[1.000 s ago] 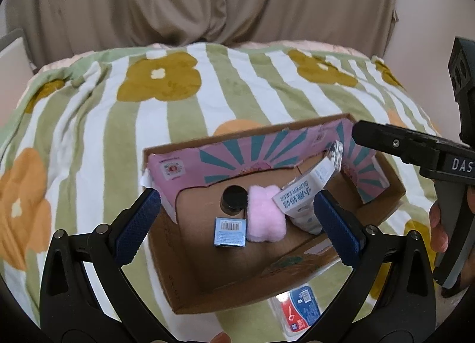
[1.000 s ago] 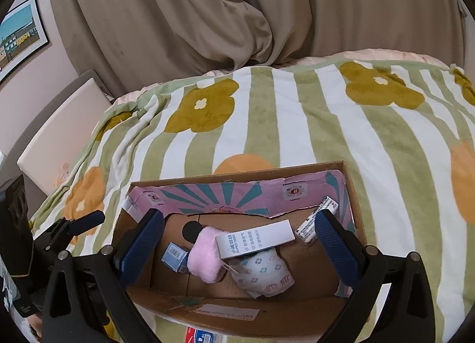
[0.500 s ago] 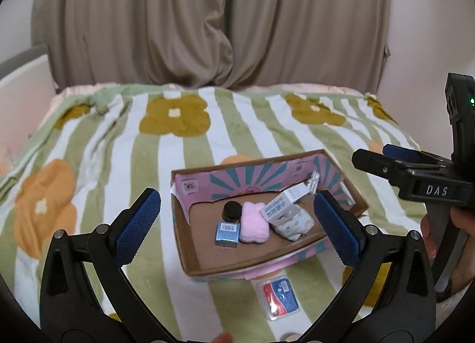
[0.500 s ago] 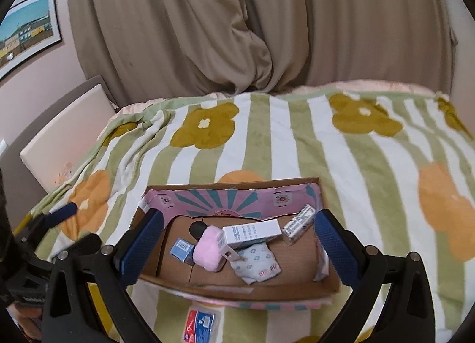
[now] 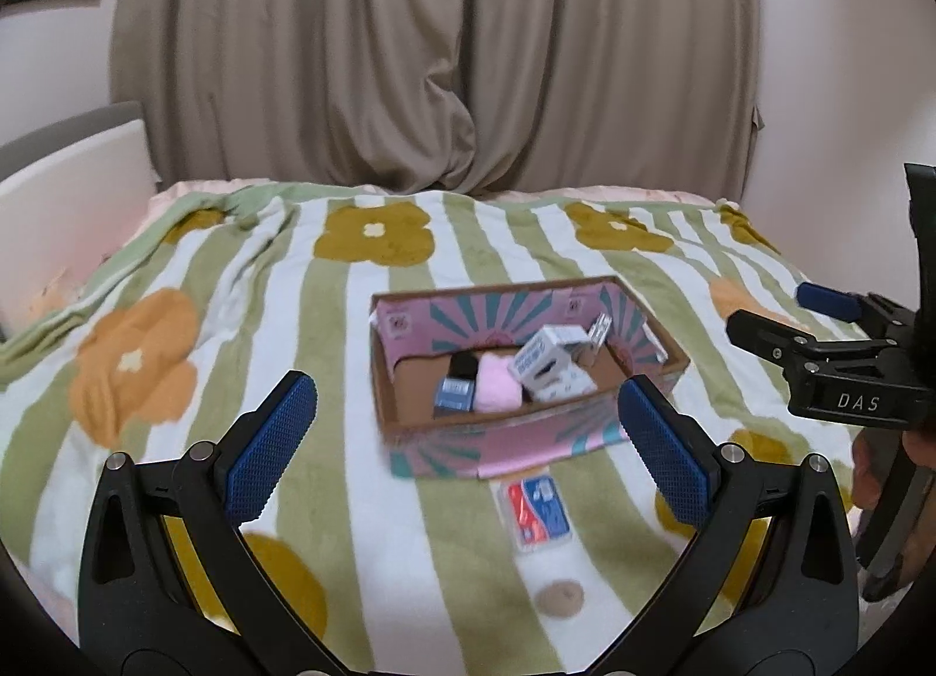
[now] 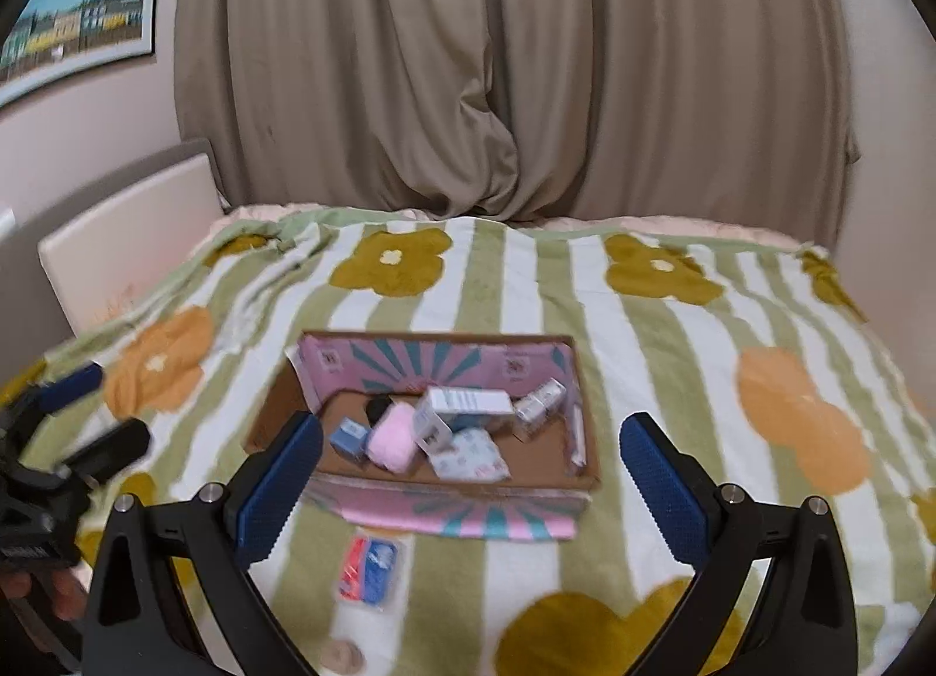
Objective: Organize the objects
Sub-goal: 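Raise both open tools away from the pink box, then lower the left tool onto the beige round lid and grasp it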
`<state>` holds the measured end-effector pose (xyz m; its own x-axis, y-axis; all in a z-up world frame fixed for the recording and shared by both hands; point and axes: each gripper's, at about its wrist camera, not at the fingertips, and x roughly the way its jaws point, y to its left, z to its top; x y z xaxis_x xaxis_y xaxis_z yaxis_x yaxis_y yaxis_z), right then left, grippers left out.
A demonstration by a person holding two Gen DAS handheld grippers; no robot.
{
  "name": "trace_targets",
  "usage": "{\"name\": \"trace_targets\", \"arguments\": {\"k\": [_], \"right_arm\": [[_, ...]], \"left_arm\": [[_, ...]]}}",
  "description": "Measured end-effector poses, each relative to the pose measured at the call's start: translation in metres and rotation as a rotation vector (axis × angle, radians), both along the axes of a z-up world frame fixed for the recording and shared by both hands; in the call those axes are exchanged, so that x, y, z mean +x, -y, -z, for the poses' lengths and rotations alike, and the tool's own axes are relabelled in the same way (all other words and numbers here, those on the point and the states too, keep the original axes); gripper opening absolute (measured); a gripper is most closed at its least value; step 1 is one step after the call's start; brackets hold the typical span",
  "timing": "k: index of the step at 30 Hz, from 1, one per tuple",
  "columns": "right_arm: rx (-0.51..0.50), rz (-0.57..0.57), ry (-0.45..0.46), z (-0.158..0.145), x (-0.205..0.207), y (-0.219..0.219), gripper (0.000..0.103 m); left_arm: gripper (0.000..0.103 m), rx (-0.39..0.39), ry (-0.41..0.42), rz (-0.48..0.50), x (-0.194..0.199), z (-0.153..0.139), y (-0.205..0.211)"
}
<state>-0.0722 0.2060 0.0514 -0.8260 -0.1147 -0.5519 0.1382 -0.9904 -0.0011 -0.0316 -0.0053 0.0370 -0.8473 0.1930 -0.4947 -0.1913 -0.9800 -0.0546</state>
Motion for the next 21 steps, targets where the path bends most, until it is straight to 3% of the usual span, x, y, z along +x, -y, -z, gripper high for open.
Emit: {"name": "trace_targets", "arguments": {"k": [7, 14, 19, 21], "right_arm": [[0.083, 0.035, -0.036, 0.027, 0.058, 0.002, 0.101], [0.033, 0.047, -0.035, 0.038, 0.080, -0.010, 0.101], [-0.014, 0.044, -0.051, 0.034, 0.086, -0.017, 0.101], [-0.017, 0.041, -0.051, 0.034, 0.087, -0.018, 0.101]], "left_arm": [[0.103, 0.030, 0.005, -0.006, 0.046, 0.034, -0.004], [0.103, 0.020, 0.041, 0.051, 0.054, 0.054, -0.022], [0.101, 0.122, 0.146, 0.136, 0.040, 0.084, -0.028], [0.094, 0.144, 0.203, 0.147, 0.032, 0.102, -0.032]]}}
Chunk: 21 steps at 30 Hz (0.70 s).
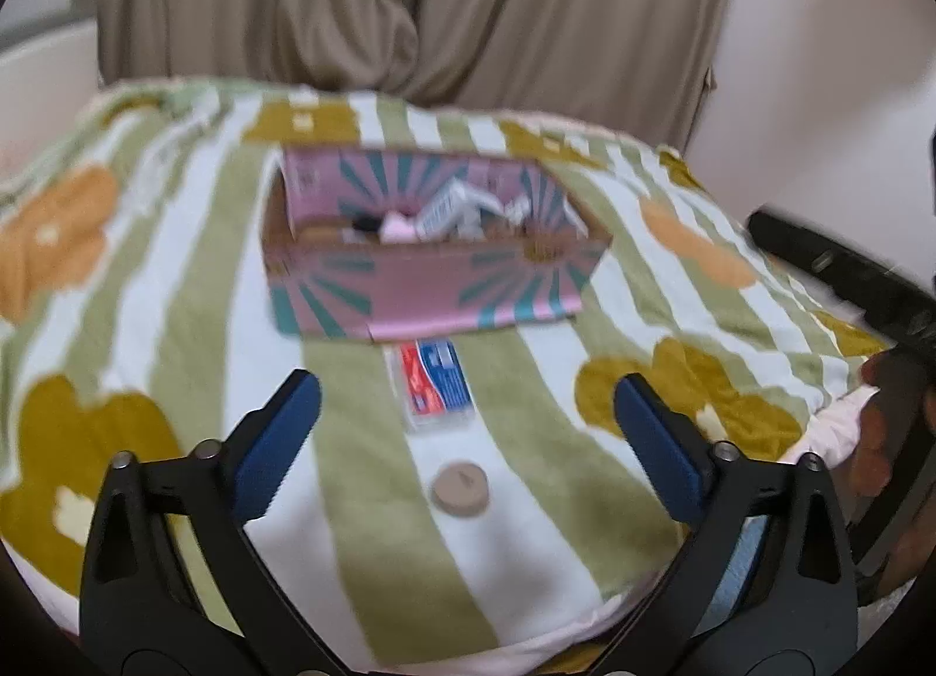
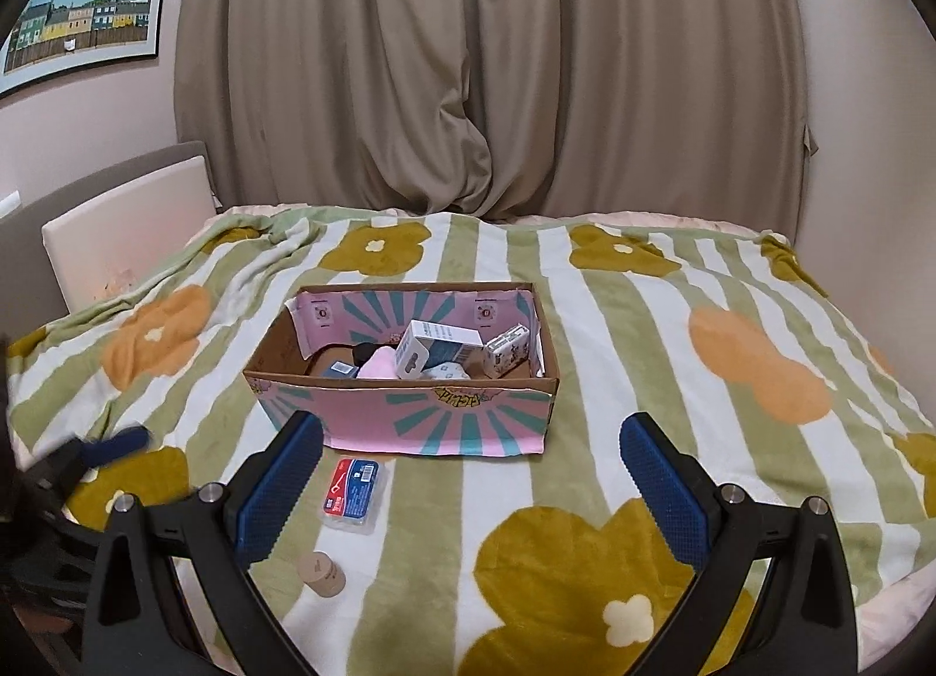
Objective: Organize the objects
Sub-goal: 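Lower the left tool onto the beige round lid and grasp it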
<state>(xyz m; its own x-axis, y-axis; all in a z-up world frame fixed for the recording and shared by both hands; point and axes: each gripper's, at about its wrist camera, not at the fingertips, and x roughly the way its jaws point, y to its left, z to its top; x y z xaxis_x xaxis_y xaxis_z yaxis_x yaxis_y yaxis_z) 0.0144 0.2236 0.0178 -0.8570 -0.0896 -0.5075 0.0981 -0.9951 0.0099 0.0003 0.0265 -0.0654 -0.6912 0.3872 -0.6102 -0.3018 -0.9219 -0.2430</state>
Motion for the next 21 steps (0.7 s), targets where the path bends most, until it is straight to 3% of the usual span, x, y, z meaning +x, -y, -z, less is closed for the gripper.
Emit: {"name": "trace_targets", "arguments": {"k": [5, 11, 14, 21], "right_arm": [[-0.011, -0.003, 0.010, 0.002, 0.001, -0.004, 0.101], [-0.017, -0.014, 0.018, 0.004, 0.001, -0.009, 0.102], [-0.023, -0.014, 0.027, 0.006, 0.000, -0.011, 0.102], [-0.035, -0.015, 0.045, 0.010, -0.001, -0.014, 0.102]], "left_arm": [[0.080, 0.008, 0.100, 0.018, -0.014, 0.043, -0.010], [0.070, 0.010, 0.191, 0.020, -0.027, 0.091, -0.022], [0.068, 0.013, 0.220, 0.017, -0.031, 0.105, -0.023], [0.049, 0.017, 0.246, 0.028, -0.033, 0.117, -0.025]]}}
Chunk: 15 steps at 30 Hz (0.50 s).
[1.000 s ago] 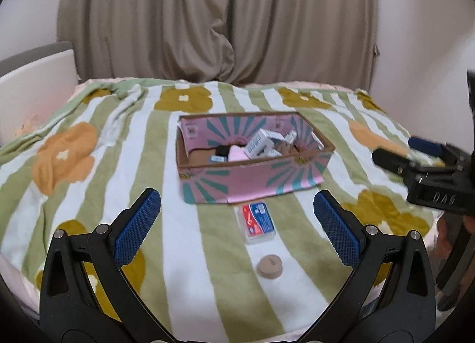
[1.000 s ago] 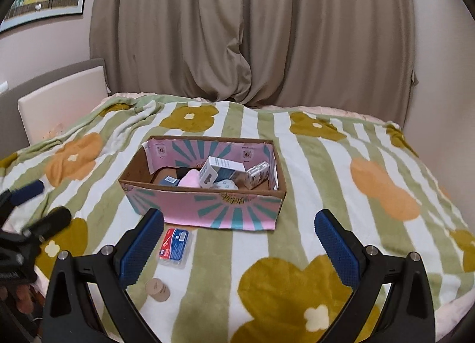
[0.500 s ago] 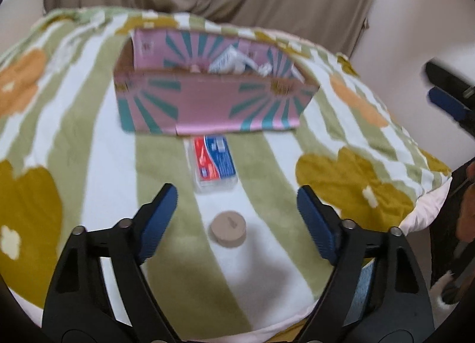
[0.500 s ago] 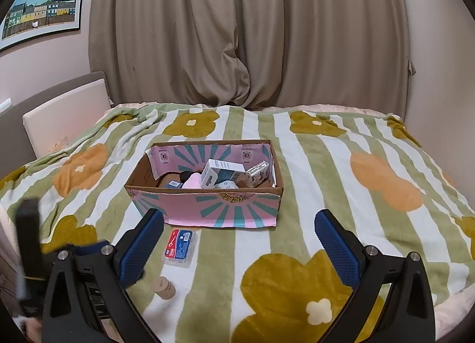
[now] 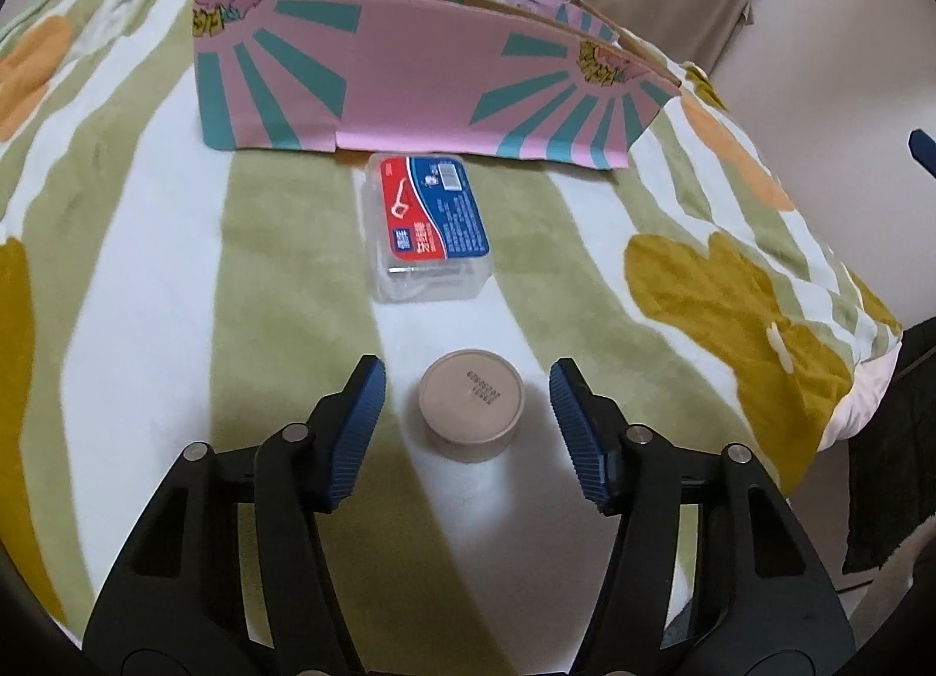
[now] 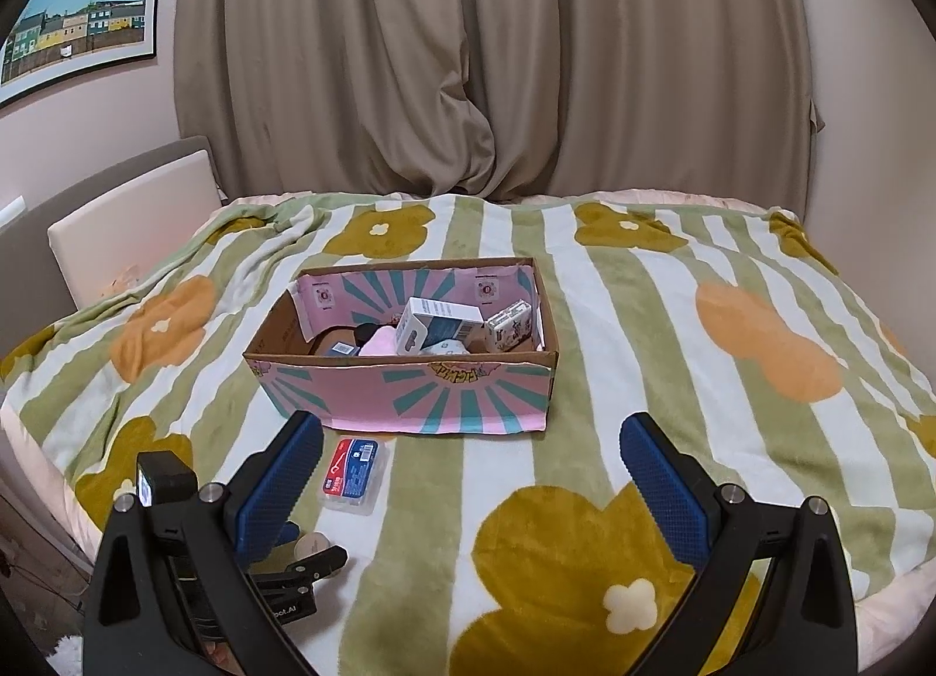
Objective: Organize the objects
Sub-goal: 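Lower the left tool onto the beige round lid and grasp it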
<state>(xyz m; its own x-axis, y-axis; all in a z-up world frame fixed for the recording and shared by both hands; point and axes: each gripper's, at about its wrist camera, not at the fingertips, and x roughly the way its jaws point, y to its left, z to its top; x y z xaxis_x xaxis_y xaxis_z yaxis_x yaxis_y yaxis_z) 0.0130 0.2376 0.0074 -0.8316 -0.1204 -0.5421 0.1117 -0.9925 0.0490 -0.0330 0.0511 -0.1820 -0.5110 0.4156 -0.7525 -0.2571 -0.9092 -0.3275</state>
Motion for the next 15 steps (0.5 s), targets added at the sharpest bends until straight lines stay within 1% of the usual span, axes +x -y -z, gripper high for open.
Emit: {"name": "trace_targets", "arguments": {"k": [2, 3, 8, 9, 15], "right_arm": [[-0.001, 0.000, 0.003, 0.0008, -0.0009, -0.0006, 0.102], [-0.001, 0.000, 0.004, 0.0012, -0.0015, -0.0008, 0.102], [0.003, -0.001, 0.008, 0.0027, -0.0019, -0.0005, 0.102], [0.002, -0.002, 0.009, 0.0032, -0.0018, -0.0009, 0.102], [-0.002, -0.001, 0.017, 0.0057, -0.0023, -0.0016, 0.102]], "left_arm": [[0.042, 0.002, 0.014, 0.007, -0.0005, 0.0038, -0.0017], [0.041, 0.003, 0.017, 0.009, -0.0006, 0.0054, -0.0024], [0.036, 0.002, 0.009, 0.009, 0.0017, 0.0072, -0.0016], [0.031, 0.004, 0.005, 0.009, 0.0021, 0.0065, -0.0011], [0.030, 0.006, 0.002, 0.008, 0.0023, 0.0063, -0.0004]]}}
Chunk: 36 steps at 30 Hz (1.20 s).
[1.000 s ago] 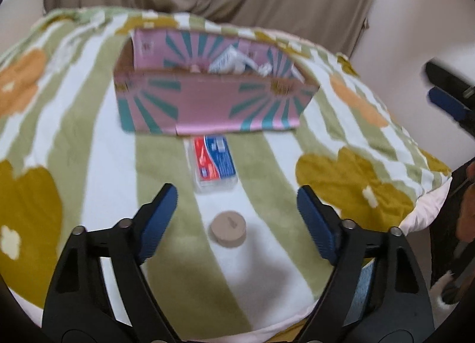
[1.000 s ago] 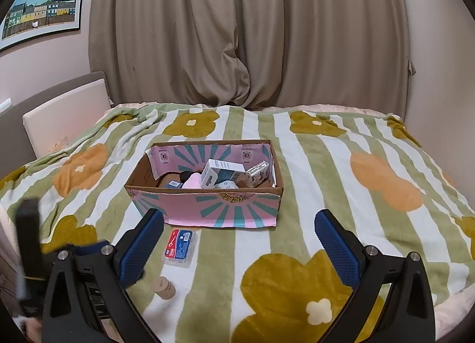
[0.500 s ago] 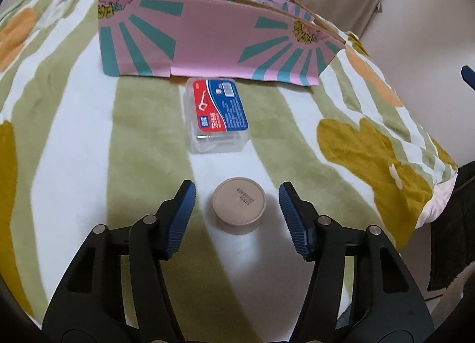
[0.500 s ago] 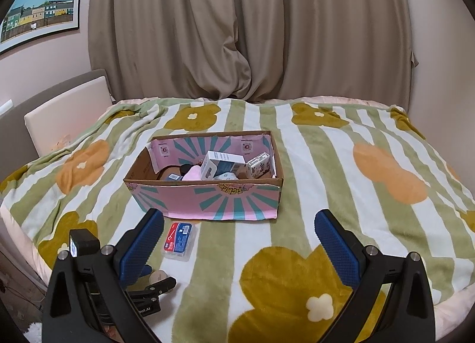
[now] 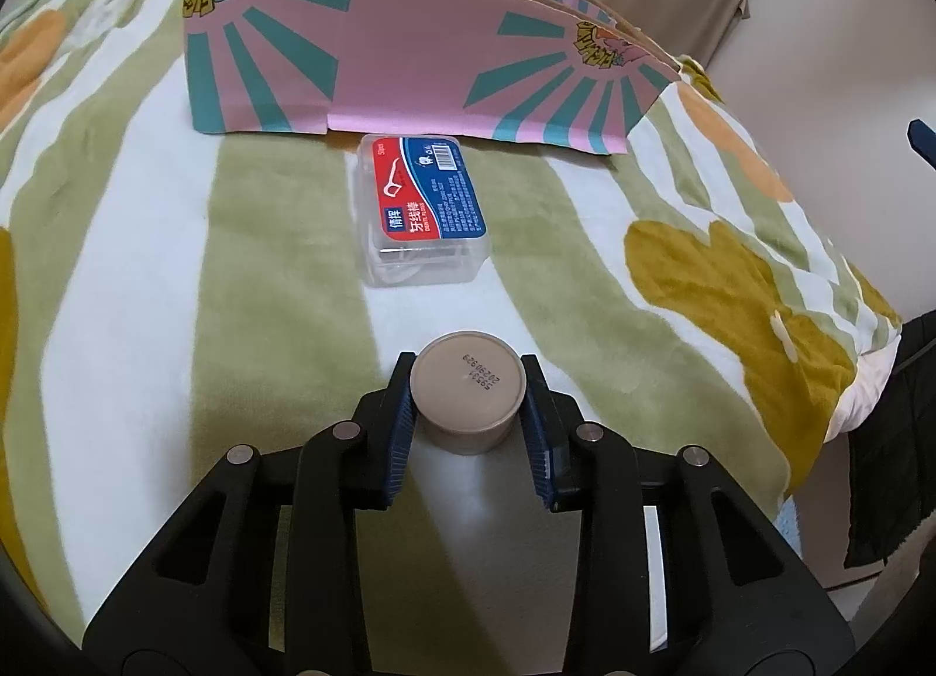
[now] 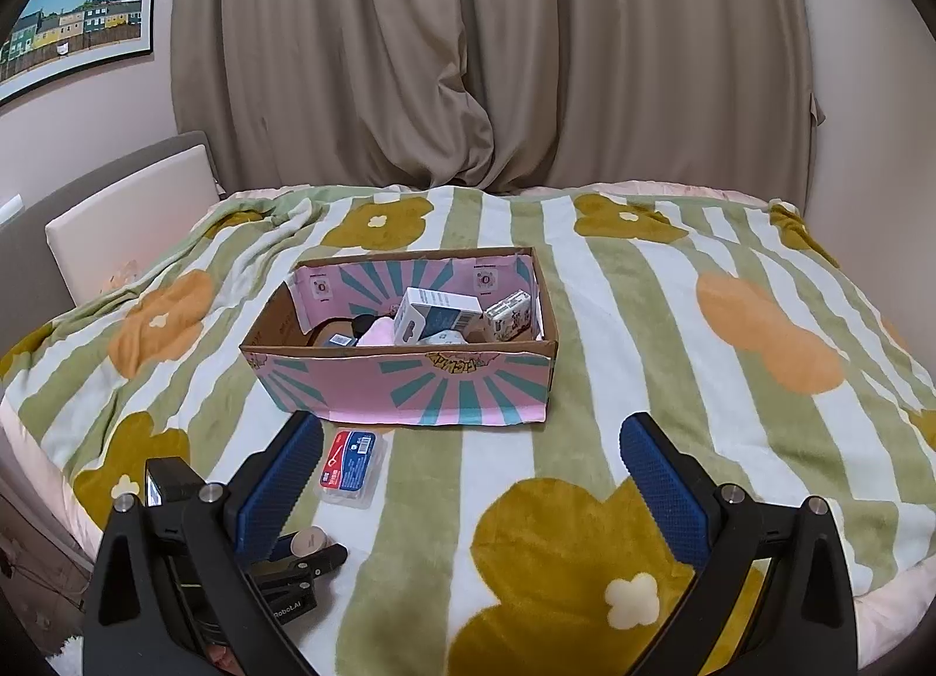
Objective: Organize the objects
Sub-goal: 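Lower the left tool onto the beige round lid and grasp it, then lift the beige lid with the left tool while the right tool lowers onto the floss-pick case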
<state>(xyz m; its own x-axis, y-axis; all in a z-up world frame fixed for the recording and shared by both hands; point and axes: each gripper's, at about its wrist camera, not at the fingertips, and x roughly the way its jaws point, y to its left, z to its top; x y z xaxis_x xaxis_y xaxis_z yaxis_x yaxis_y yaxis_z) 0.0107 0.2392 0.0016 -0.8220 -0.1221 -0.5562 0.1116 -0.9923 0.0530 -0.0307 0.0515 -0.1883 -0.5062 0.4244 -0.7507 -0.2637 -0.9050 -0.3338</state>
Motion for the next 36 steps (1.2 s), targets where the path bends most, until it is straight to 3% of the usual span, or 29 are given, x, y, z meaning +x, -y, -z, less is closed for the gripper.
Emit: {"name": "trace_targets", "arguments": {"k": [10, 27, 33, 36], "right_arm": [[-0.005, 0.000, -0.004, 0.000, 0.002, 0.001, 0.102], [-0.011, 0.011, -0.040, -0.010, 0.005, 0.006, 0.102], [-0.002, 0.011, -0.076, -0.025, 0.008, 0.011, 0.102], [0.010, -0.016, -0.045, -0.017, 0.000, 0.019, 0.102]], "left_arm": [[0.030, 0.009, -0.077, -0.002, 0.007, -0.032, 0.008], [0.030, -0.041, -0.436, -0.105, 0.034, -0.196, 0.045], [0.030, -0.042, -0.492, -0.138, 0.037, -0.223, 0.056], [0.030, -0.029, -0.495, -0.144, 0.037, -0.225, 0.059]]}}
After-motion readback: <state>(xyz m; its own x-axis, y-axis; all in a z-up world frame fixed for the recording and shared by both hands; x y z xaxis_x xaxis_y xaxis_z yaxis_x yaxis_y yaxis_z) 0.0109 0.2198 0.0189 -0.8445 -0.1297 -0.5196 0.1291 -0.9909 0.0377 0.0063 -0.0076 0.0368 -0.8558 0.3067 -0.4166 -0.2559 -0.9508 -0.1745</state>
